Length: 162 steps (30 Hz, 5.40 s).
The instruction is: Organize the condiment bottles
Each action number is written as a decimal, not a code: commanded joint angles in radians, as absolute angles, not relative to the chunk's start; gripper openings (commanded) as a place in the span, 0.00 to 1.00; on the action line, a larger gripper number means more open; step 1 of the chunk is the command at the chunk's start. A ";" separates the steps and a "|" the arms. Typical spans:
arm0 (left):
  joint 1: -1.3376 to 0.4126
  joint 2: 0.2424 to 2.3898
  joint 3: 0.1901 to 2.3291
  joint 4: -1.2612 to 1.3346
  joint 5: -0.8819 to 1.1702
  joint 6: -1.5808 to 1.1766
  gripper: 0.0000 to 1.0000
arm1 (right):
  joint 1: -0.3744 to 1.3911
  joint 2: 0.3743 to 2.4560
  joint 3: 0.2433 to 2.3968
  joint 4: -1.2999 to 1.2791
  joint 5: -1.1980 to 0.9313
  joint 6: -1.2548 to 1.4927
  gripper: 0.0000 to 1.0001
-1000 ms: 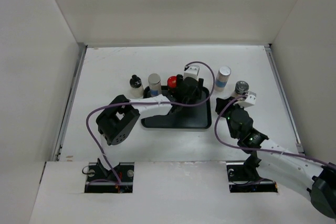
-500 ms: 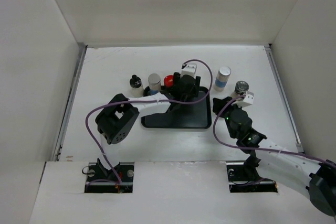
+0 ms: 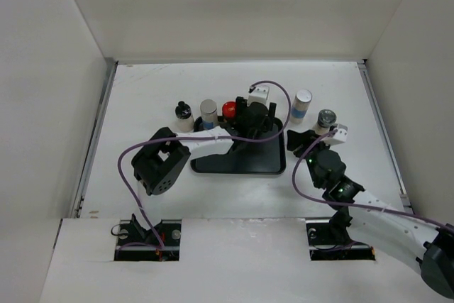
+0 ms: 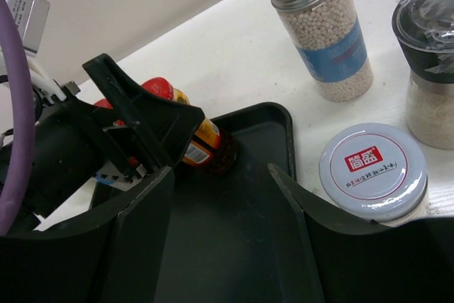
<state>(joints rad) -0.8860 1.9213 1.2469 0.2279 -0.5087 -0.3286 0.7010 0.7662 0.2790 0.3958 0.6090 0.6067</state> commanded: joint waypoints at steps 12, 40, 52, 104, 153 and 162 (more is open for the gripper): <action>-0.926 1.714 1.235 0.434 -0.541 -0.324 0.91 | 0.688 0.667 0.259 0.379 0.678 0.621 0.51; -0.436 1.310 0.804 0.107 -0.595 -0.448 0.85 | 0.702 0.882 0.299 0.471 0.566 0.621 0.63; -0.389 1.497 0.851 0.183 -0.525 -0.443 0.63 | 0.711 0.911 0.304 0.492 0.538 0.617 0.66; -0.828 1.158 0.638 0.046 -0.676 -0.574 0.86 | 0.732 0.923 0.316 0.500 0.572 0.583 0.77; -0.467 0.831 0.169 0.736 -0.531 -0.601 0.64 | 0.338 1.558 1.112 0.005 0.565 0.268 1.00; -0.464 0.893 0.178 0.749 -0.526 -0.607 0.64 | 0.327 1.623 1.118 0.029 0.549 0.288 0.70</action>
